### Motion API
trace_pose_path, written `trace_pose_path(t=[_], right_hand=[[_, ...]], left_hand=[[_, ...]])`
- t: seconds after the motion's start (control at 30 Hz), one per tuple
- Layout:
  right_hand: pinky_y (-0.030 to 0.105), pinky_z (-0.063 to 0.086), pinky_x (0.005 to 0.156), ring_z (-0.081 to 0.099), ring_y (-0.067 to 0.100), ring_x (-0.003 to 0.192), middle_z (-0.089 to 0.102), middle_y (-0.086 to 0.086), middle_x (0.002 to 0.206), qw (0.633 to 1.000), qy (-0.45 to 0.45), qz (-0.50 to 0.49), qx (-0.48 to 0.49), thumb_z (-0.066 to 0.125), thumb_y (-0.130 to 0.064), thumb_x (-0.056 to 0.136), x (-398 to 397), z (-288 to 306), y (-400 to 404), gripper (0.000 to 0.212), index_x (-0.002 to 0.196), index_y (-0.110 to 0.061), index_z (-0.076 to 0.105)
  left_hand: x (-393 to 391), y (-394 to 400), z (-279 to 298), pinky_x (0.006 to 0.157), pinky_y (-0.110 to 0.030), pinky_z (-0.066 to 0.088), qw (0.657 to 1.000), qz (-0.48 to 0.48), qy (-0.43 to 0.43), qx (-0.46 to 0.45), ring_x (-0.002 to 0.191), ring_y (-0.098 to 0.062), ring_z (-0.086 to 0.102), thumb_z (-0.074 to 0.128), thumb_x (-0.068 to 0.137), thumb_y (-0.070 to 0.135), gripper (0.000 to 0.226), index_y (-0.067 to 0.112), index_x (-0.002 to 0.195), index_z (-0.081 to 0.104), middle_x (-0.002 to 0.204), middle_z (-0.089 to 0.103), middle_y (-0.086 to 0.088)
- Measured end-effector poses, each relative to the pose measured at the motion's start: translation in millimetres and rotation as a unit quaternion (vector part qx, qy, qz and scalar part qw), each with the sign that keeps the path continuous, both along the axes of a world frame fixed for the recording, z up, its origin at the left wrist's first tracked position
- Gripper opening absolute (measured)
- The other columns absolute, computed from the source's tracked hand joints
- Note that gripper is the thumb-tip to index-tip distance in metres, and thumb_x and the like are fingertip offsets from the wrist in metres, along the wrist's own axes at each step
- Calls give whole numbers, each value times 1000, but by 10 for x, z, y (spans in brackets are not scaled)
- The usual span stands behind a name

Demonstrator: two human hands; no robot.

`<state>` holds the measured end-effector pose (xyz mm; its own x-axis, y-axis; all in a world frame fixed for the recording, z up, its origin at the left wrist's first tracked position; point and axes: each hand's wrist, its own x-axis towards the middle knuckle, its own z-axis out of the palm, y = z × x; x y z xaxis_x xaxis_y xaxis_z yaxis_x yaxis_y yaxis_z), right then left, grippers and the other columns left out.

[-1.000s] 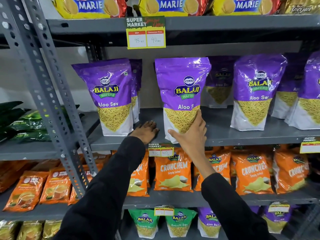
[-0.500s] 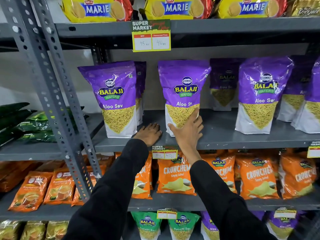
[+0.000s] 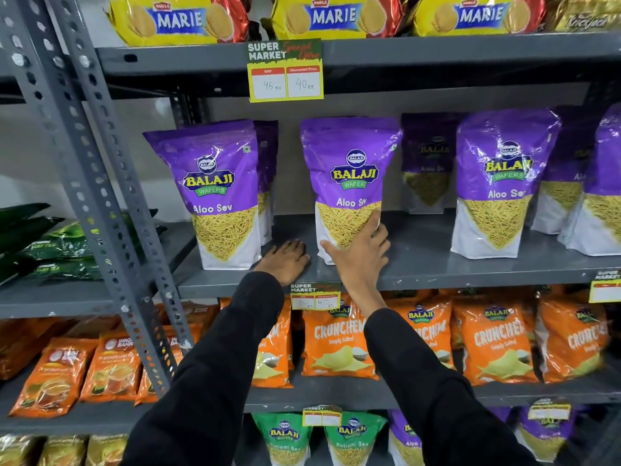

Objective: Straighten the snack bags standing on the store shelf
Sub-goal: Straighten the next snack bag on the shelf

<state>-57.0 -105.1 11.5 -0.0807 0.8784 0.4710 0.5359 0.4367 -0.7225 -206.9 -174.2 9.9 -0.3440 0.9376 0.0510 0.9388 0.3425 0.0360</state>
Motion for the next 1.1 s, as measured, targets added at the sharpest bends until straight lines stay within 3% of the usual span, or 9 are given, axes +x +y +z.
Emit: trace_pose_path(t=[1.1], right_hand=[[58, 43, 100, 38, 39, 135, 32, 19, 153, 1000, -19, 7, 11, 81, -66, 68, -10, -14, 26, 127, 158, -17, 7]], left_hand=[[-1, 2, 0, 127, -48, 13, 1000, 1, -5, 4, 157, -22, 10, 21, 107, 40, 61, 13, 160, 14, 170, 11, -6]])
